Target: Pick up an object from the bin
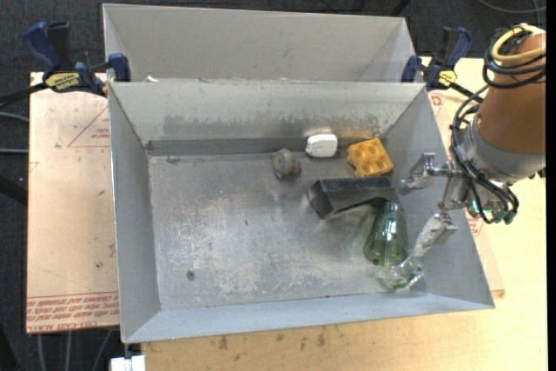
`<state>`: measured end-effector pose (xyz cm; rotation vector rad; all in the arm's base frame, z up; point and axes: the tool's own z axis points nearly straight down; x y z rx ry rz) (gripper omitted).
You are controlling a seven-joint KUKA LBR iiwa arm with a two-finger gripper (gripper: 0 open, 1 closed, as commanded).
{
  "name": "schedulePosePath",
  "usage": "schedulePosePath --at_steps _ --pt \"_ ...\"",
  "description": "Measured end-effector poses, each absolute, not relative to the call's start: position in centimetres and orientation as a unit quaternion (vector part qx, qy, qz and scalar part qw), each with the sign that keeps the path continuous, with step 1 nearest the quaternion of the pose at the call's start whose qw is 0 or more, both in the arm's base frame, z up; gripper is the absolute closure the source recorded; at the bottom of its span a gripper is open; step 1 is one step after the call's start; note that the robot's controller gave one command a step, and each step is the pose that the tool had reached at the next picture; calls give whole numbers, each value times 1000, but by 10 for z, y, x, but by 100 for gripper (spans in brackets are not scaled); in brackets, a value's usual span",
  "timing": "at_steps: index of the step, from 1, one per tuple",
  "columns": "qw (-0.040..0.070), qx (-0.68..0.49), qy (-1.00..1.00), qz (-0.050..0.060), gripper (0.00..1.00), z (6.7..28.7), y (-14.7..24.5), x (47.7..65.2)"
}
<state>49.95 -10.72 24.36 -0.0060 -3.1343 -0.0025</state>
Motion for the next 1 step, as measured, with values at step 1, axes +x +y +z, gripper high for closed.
schedulePosePath --at_steps 1 --pt "0 0 -1000 0 0 248 -107 501"
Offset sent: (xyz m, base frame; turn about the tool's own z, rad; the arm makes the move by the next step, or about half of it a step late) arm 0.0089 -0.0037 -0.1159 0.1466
